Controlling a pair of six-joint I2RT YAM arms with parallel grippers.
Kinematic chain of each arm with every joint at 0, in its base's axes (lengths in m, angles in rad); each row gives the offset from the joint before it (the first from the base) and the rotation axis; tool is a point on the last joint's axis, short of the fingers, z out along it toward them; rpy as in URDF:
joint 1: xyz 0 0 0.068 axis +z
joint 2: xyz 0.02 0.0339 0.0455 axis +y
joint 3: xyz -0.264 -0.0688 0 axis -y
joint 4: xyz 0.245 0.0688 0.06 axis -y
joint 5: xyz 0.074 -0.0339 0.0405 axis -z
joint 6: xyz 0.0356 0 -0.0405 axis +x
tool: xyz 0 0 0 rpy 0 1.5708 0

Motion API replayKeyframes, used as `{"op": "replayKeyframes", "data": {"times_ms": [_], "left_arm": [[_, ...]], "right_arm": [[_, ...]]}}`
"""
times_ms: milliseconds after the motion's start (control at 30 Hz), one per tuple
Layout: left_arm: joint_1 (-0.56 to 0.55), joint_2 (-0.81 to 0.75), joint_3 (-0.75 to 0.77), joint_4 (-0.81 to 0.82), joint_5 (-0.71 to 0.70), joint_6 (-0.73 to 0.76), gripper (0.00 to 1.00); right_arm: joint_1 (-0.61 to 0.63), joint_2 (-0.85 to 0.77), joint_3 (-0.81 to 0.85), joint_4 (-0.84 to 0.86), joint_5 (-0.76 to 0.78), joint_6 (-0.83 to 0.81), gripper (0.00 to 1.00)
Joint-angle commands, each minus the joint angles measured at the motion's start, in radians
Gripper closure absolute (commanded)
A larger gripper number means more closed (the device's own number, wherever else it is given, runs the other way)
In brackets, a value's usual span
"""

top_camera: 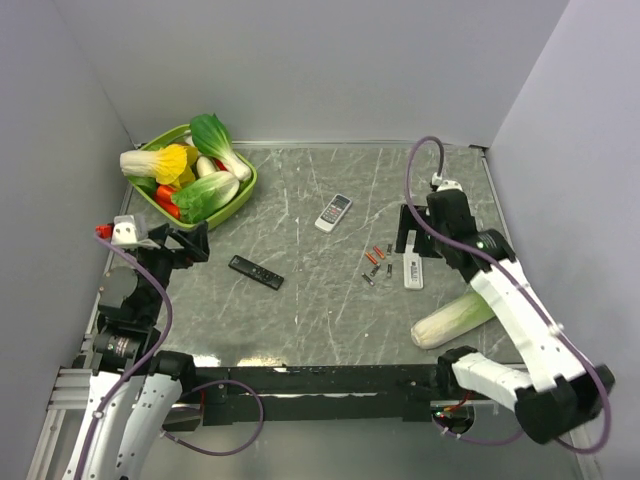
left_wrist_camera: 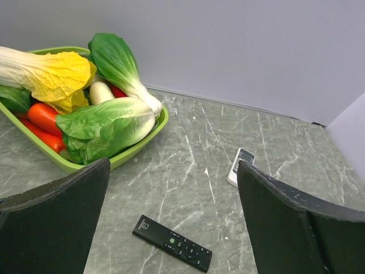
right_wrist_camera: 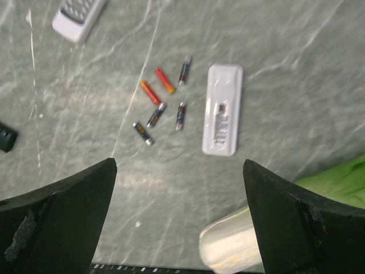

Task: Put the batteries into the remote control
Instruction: Pick up the remote control from the center of the board.

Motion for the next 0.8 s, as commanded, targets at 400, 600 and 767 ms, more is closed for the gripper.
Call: {"op": "replayKeyframes", "data": {"times_ms": [400,600,767], "left_arm": [[-0.062,-0.015,-0.005,0.012,0.010,0.020,0.03],[-0.073,-0.004,-0.008,0.010,0.005,0.024,0.03],[-0.084,0.002,-0.011,0.013,0.008,0.027,0.03]], "right_arm": [[-0.288,0.533,0.160,0.045,-0.196,0.091,0.03],[-0.309,0.679,0.194,0.063,-0.219,0.051,0.07],[-0.309,0.751,0.191,0.075,-0.251,0.031,0.11]]}}
